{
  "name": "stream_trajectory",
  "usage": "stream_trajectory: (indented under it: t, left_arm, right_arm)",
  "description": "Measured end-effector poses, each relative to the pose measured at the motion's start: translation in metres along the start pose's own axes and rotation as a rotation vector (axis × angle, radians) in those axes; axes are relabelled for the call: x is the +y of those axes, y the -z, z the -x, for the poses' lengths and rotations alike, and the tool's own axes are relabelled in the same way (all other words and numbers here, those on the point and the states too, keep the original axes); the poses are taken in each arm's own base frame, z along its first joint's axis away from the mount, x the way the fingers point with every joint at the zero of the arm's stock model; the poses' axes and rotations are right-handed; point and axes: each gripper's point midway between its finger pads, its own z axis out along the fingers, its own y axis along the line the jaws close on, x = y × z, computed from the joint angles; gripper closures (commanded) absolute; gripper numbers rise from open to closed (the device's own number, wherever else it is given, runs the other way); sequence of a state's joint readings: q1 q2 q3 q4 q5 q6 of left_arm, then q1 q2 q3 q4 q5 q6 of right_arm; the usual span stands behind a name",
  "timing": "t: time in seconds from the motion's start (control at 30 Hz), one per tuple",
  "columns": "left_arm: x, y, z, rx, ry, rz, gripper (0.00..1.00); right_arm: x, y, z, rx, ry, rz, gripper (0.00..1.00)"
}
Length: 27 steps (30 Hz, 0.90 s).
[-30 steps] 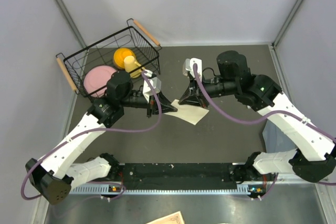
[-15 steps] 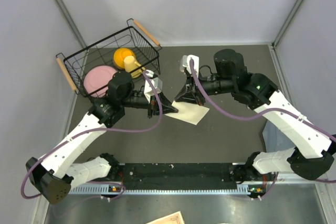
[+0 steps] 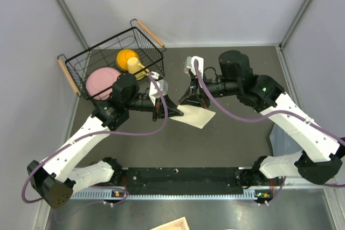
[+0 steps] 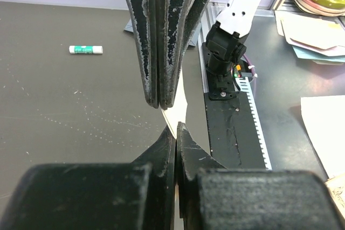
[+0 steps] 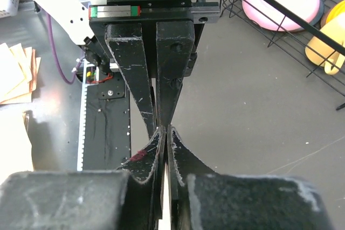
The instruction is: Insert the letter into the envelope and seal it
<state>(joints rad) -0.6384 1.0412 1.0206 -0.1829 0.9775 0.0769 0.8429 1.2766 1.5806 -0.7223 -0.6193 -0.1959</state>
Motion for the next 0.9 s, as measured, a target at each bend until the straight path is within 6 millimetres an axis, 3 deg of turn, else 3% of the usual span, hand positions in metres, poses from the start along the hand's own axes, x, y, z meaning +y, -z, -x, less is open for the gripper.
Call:
stream_trajectory:
  t: [0.1,0.17,0.23,0.33,0.43,0.47,0.57,0.6,0.63,0.67,0.73,0.77,0.9]
  left_arm:
    - [0.001,0.0,-0.001,0.001,0.003,0.003,1.0]
    - [0.0,0.0,0.0,0.001,0.006,0.003,1.0]
    - [0.0,0.0,-0.001,0.001,0.011,0.003,1.0]
    - [0.0,0.0,0.0,-0.002,0.021,0.002,1.0]
    - [-0.001,0.001,-0.001,-0.003,0.024,-0.001,1.0]
    - [-0.001,0.001,-0.002,-0.002,0.025,-0.003,1.0]
    - [-0.002,0.001,-0.003,-0.002,0.028,-0.007,1.0]
    - [-0.001,0.001,-0.003,-0.002,0.03,-0.005,1.0]
    - [-0.002,0.001,-0.003,-0.002,0.031,-0.006,1.0]
    - [-0.002,0.001,-0.003,-0.003,0.032,-0.01,1.0]
    - [-0.002,0.001,-0.001,-0.01,0.033,-0.011,1.0]
    - [-0.002,0.002,0.0,-0.014,0.032,-0.009,1.0]
    - [-0.001,0.002,0.003,-0.026,0.024,-0.004,1.0]
  right_arm:
    - [-0.001,-0.001,-0.001,0.002,0.001,-0.002,0.97]
    - [-0.001,0.0,0.0,0.002,0.002,-0.002,0.57]
    - [-0.002,0.0,-0.001,0.006,-0.002,-0.008,0.51]
    - [-0.003,0.001,-0.003,0.01,0.009,-0.017,0.59]
    - [-0.002,0.005,-0.006,0.022,0.02,-0.023,0.83]
    - [-0.001,0.006,-0.008,0.027,0.021,-0.023,1.0]
    - [0.004,0.012,-0.016,0.043,0.023,-0.023,1.0]
    - [0.005,0.014,-0.017,0.045,0.022,-0.022,0.9]
    - [0.006,0.015,-0.018,0.044,0.024,-0.022,0.71]
    - [0.006,0.016,-0.019,0.045,0.028,-0.023,0.59]
    - [0.007,0.019,-0.023,0.059,0.012,-0.032,0.89]
    - [0.006,0.021,-0.026,0.066,0.016,-0.037,1.0]
    - [0.007,0.025,-0.034,0.082,0.009,-0.043,1.0]
